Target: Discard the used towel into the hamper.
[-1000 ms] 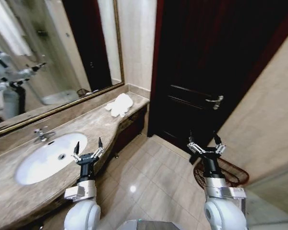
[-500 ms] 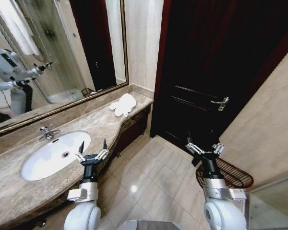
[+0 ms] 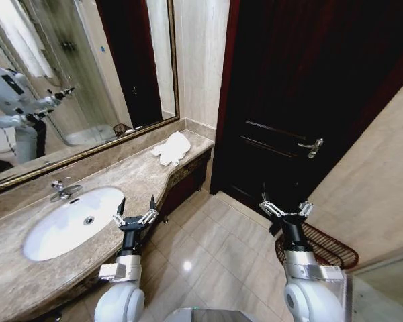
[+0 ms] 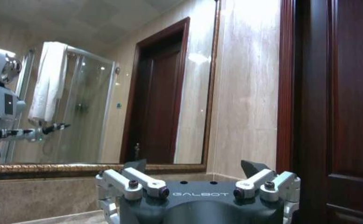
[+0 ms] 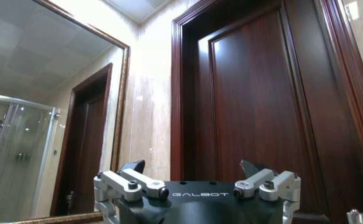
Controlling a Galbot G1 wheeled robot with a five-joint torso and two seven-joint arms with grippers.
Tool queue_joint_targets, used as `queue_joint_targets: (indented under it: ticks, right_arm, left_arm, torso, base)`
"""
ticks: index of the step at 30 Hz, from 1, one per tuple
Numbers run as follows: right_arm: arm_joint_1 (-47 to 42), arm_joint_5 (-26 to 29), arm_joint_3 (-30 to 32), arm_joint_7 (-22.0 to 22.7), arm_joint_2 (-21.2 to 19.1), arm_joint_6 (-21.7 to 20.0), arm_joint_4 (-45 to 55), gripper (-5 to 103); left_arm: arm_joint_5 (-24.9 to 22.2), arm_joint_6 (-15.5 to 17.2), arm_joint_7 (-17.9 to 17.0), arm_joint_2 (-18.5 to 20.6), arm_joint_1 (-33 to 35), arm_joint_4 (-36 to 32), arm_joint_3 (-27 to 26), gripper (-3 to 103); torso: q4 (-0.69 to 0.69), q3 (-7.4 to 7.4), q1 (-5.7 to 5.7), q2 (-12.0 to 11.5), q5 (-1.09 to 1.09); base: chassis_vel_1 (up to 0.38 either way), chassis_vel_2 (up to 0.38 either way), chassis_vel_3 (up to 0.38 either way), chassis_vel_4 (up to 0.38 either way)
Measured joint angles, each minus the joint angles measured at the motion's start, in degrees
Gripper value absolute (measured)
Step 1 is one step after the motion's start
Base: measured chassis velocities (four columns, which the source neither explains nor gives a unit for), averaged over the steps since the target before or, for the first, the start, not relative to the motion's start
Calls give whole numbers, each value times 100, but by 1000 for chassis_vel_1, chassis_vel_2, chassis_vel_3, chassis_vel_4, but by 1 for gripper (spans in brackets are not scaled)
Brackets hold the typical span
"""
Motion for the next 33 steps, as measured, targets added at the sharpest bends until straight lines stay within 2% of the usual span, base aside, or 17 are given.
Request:
queue_joint_targets:
  ticks: [4, 9, 22, 30, 33]
  right_arm:
    - [3, -2, -16, 6, 30, 16, -36, 100]
    - [-3, -5, -20, 7, 32, 29, -40, 100]
    - [-7, -32, -20, 60, 48, 39, -41, 100]
    - [-5, -61, -32, 69, 66, 57, -78, 100]
    - [41, -78, -61, 113, 62, 41, -101, 100]
  left_arm:
    - [46, -26, 3, 0, -21, 29, -6, 93]
    - [64, -43, -13, 0, -29, 54, -4, 100]
    - [19, -67, -43, 0, -16, 60, 5, 102]
    - [38, -86, -99, 0, -66, 81, -34, 96]
    - [69, -69, -118, 0, -102, 68, -95, 100]
  torso:
    - [0, -1, -1, 0, 0]
    - [0, -1, -2, 0, 0]
    - [0, 0, 2, 0, 1]
    - [0, 0, 0, 0, 0]
    - [0, -1, -1, 0, 0]
  base:
    - [-10, 10, 17, -13]
    - [-80, 73, 76, -83]
    - [-149, 156, 157, -147]
    - [-156, 140, 146, -145]
    - [-134, 153, 147, -145]
